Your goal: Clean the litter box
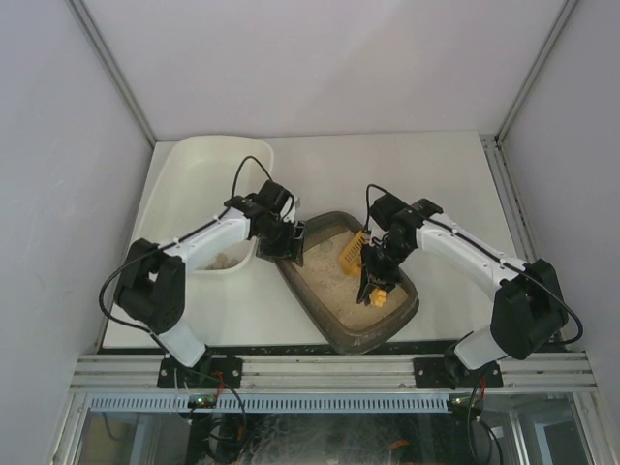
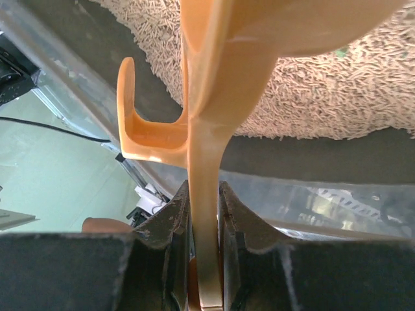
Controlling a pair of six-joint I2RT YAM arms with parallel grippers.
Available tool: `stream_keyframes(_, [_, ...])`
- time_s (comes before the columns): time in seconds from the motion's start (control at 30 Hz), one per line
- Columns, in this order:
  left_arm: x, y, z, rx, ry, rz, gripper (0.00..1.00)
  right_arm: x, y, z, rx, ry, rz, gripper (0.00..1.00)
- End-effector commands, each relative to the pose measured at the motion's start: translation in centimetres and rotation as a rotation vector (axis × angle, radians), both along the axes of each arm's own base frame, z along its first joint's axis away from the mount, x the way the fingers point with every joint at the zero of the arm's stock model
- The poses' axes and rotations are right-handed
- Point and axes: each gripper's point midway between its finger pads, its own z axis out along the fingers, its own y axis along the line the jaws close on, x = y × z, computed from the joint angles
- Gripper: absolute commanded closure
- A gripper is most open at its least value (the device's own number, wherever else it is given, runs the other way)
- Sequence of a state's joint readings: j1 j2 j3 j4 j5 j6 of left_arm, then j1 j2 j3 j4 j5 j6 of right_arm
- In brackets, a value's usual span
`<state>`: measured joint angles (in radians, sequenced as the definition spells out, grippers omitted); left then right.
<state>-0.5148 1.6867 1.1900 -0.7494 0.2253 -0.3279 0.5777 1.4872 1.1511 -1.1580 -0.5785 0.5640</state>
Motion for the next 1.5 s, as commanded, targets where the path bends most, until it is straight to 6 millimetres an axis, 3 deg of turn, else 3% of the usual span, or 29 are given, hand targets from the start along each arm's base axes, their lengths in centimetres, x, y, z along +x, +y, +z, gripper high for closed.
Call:
stream_keyframes(0.0, [2.2,-3.9,5.8,-0.106,-0.226,0.119,0.33,-0.3,0.4,1.1,-0.007,-0.023,0.010,1.00])
stream_keyframes(0.2, [0.9,-5.9,6.1,-0.150,-0.198,0.076,0.33,-0.4,1.2,0.2,-0.083,-0.074,-0.031,1.00])
stream_keyframes(0.33, [0.9,-5.2,5.6,-0.136,-0.216,0.104,0.34,0.0,1.5,-0.3,-0.107,-0.109,-0.123,1.00])
stream_keyframes(0.67, [1.5,-3.6,7.2,-0.137,-0.313,0.185,0.36,-0.4,2.2,-0.3,0.013,-0.076,-0.338,1.00])
stream_keyframes(0.87, [1.8,-3.5,7.9,-0.142,-0.343,0.188,0.36,0.6,4.6,-0.4,0.129,-0.086,-0.359,1.00])
stream_keyframes(1.1, [1.9,-3.2,8.7,-0.150,-0.374,0.186,0.36,3.4,6.9,-1.2,0.238,-0.187,-0.355,1.00])
stream_keyframes(1.47, [2.5,-2.7,9.9,-0.142,-0.426,0.192,0.37,4.2,8.4,-5.4,0.351,-0.187,-0.323,1.00])
